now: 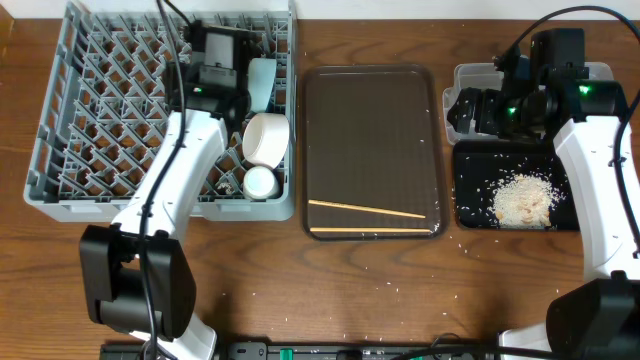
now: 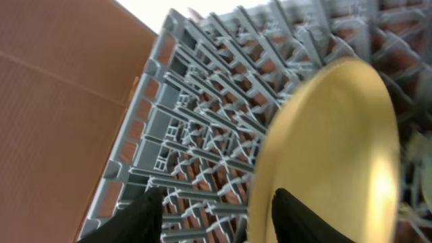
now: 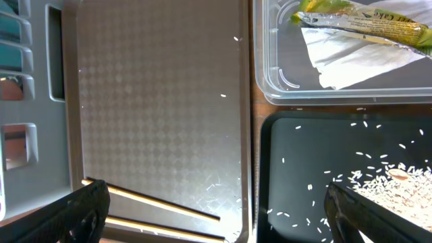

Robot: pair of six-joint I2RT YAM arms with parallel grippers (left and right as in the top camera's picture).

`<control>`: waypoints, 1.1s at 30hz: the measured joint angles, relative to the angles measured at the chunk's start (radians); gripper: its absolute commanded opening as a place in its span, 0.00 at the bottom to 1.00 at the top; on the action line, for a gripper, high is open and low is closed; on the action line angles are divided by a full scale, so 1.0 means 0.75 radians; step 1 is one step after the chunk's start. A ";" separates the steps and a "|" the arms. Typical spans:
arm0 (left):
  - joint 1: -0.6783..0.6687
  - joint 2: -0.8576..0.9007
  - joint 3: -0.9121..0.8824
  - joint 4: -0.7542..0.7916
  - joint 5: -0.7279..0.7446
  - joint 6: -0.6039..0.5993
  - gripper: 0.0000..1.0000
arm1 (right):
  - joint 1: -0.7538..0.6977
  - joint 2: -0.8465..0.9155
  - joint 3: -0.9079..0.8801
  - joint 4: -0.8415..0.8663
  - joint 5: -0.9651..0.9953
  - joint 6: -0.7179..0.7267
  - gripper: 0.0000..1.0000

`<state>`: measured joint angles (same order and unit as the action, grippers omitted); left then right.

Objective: Sort waste into correct bins and load items into the dishwasher
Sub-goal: 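Lift the yellow plate and stand it upright in the dish rack, then release the plate and reach the left gripper to the chopsticks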

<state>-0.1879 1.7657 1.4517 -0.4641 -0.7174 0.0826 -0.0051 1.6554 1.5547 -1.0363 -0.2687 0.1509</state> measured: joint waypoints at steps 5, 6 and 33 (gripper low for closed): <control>-0.019 -0.004 0.000 -0.094 0.039 -0.059 0.68 | 0.000 0.000 0.000 0.000 0.000 0.000 0.99; -0.017 -0.010 0.000 -0.117 0.060 -0.070 0.69 | 0.000 0.000 0.000 0.001 0.000 0.000 0.99; -0.584 -0.001 -0.027 -0.457 1.070 -1.140 0.36 | 0.000 0.000 0.000 -0.014 0.001 0.000 0.99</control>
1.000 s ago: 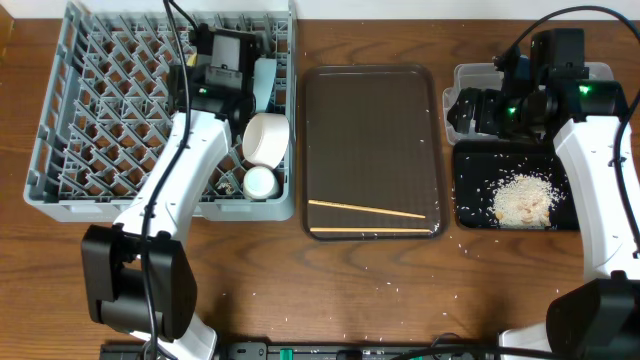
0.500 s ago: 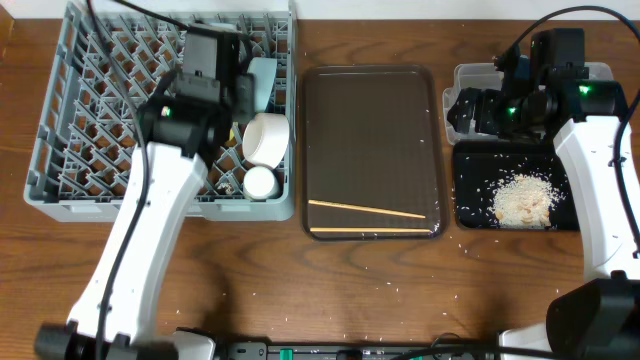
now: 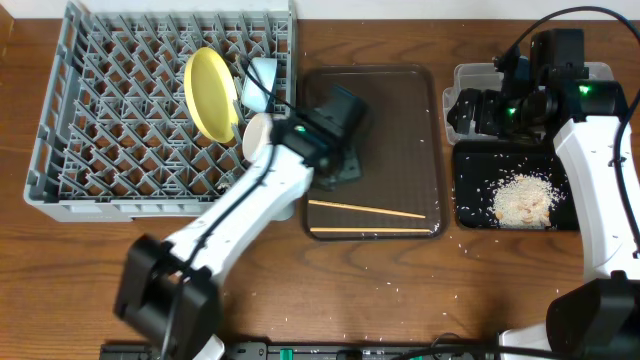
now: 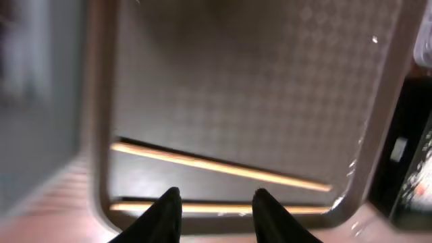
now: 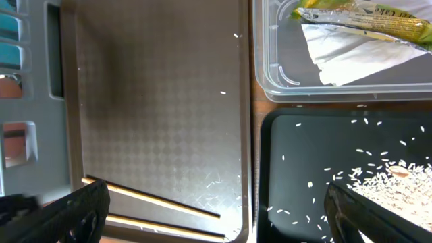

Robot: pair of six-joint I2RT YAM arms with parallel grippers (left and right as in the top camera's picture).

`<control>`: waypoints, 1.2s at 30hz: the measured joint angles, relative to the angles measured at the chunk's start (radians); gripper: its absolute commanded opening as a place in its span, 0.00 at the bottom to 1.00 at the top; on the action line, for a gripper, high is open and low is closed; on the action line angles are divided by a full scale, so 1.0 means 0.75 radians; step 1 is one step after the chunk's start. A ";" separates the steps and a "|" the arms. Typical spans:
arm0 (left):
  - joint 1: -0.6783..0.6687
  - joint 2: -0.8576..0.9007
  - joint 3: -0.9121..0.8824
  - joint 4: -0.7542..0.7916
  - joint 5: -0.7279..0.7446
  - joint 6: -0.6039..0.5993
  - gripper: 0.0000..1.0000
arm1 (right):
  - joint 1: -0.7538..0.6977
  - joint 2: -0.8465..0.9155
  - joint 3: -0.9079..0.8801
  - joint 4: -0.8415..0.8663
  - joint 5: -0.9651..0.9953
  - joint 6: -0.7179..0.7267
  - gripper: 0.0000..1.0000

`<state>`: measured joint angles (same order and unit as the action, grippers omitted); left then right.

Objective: Sort waste into correct bins and load items into the dishwasher
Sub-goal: 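Release the plate and reach the left gripper to the chopsticks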

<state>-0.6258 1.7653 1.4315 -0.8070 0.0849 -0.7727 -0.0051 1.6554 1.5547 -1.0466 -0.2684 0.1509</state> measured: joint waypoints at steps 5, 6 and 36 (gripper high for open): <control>-0.046 0.127 0.000 0.057 0.008 -0.335 0.36 | 0.000 0.000 0.000 -0.012 -0.001 0.000 0.99; -0.049 0.156 0.000 0.060 0.007 -0.397 0.36 | 0.000 0.000 0.000 -0.012 0.000 0.000 0.99; -0.050 0.385 0.002 0.019 0.016 -0.845 0.31 | 0.000 0.000 0.000 -0.015 0.000 0.000 0.99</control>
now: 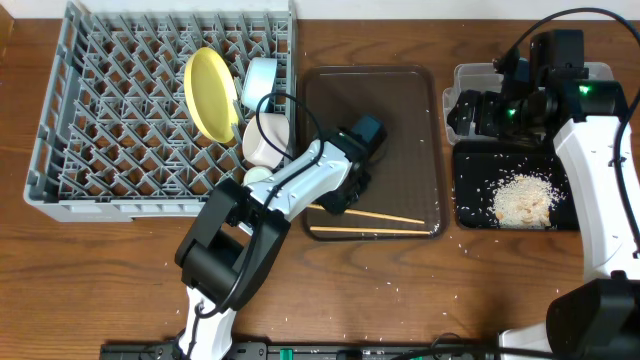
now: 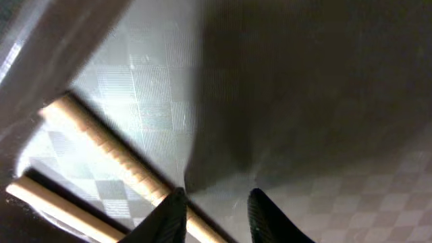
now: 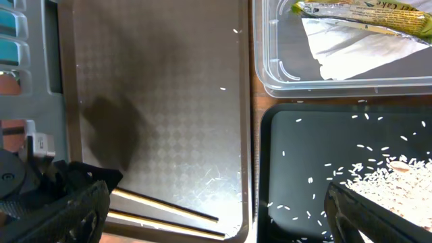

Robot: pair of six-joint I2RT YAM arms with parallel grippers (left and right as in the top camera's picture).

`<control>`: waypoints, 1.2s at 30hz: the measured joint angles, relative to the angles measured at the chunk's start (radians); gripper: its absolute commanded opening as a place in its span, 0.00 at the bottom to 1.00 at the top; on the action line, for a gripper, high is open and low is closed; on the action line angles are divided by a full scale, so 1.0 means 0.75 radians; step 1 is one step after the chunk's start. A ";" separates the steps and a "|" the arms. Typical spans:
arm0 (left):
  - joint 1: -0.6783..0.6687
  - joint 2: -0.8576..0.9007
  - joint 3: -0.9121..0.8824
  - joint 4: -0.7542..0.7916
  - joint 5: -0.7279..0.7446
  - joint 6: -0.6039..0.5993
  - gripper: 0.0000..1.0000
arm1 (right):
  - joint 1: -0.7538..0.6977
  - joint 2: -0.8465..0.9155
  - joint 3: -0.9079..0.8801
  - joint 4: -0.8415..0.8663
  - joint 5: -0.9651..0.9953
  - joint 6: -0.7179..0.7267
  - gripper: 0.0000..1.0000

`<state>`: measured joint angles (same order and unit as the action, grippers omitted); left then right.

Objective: Sort waste into correct bins and load items into the dishwasher
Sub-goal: 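Release the plate and reach the left gripper to the chopsticks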

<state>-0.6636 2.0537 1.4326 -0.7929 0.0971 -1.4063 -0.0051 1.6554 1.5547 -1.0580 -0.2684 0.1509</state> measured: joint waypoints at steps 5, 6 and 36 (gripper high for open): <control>0.010 0.005 0.001 -0.002 0.027 0.001 0.31 | 0.000 0.000 0.000 0.001 -0.001 0.000 0.99; 0.017 0.005 0.005 -0.005 0.030 0.011 0.31 | 0.000 0.000 0.000 0.000 0.000 0.000 0.99; -0.076 -0.070 -0.003 -0.091 -0.063 -0.016 0.41 | 0.000 0.000 0.000 -0.002 0.000 0.000 0.99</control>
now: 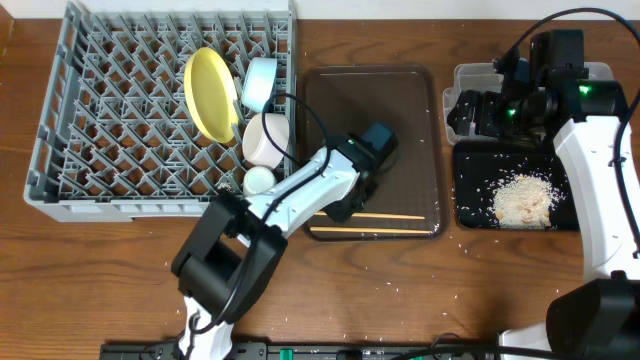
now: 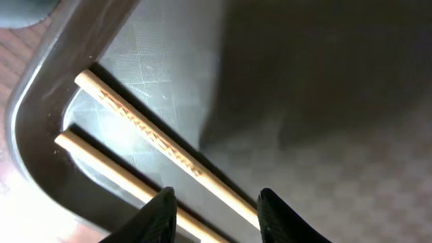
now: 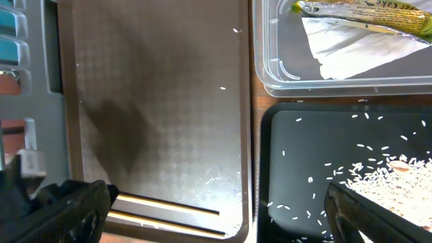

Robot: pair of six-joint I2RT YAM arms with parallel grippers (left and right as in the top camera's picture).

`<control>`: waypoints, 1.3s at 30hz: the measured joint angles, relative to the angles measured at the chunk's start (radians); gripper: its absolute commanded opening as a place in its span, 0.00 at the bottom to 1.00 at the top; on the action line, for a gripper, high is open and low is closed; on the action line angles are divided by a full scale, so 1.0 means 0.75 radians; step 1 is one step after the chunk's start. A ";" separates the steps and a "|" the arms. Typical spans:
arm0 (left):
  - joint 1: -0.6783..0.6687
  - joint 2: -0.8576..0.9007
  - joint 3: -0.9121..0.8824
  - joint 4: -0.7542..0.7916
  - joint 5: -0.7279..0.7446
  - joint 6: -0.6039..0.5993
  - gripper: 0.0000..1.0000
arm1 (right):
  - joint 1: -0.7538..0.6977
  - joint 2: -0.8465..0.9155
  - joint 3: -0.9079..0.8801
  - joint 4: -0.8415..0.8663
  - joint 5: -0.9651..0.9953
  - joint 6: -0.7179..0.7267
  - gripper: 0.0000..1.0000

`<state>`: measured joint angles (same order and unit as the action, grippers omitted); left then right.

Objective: Sort waste into correct bins and load items into the dishwasher
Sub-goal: 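Release the plate and reach the left gripper to the chopsticks, then grasp one wooden chopstick with the left gripper and lift it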

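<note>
Two wooden chopsticks [image 1: 400, 216] lie side by side along the front edge of the brown tray [image 1: 400, 100]. My left gripper [image 2: 216, 214] hangs low over them, open. The nearer-to-centre chopstick [image 2: 148, 131] runs between its fingers, and the other chopstick [image 2: 108, 169] passes by the left fingertip [image 2: 162, 209]. In the grey dish rack [image 1: 60, 130] stand a yellow plate [image 1: 210, 95], a teal cup [image 1: 258, 84] and a white bowl [image 1: 267, 140]. My right gripper [image 3: 216, 216] is open and holds nothing, high over the tray's right edge and the bins.
A clear bin [image 1: 476, 75] at the back right holds a wrapper [image 3: 364, 20] and paper. In front of it a black bin [image 1: 470, 205] holds a heap of rice [image 1: 522, 198]. Stray grains dot the table in front. A small white cup [image 1: 258, 180] sits in the rack.
My left gripper has shifted a little over the tray's front. Both chopsticks' left ends now show in its view, and one stick lies between the open fingers. The right arm has not moved.
My left gripper was over the rack with the yellow plate's rim between its fingers. Then the plate stood in the rack and the gripper hung over the tray. Then it was low over the chopsticks, and now it straddles one. The right arm stayed still throughout.
</note>
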<state>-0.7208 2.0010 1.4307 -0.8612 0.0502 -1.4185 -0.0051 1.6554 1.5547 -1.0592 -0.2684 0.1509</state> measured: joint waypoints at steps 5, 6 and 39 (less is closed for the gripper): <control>0.000 0.046 -0.001 0.007 0.008 0.000 0.42 | 0.000 0.000 0.000 0.000 -0.001 0.000 0.99; 0.000 0.048 -0.001 0.007 0.010 0.000 0.44 | 0.000 0.000 0.000 0.001 0.000 0.000 0.99; 0.112 0.104 0.014 0.238 0.084 0.342 0.07 | -0.039 0.000 0.000 0.162 0.043 -0.004 0.99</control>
<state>-0.6365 2.0789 1.4414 -0.6827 0.1135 -1.1622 -0.0341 1.6554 1.5547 -0.9375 -0.2363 0.1482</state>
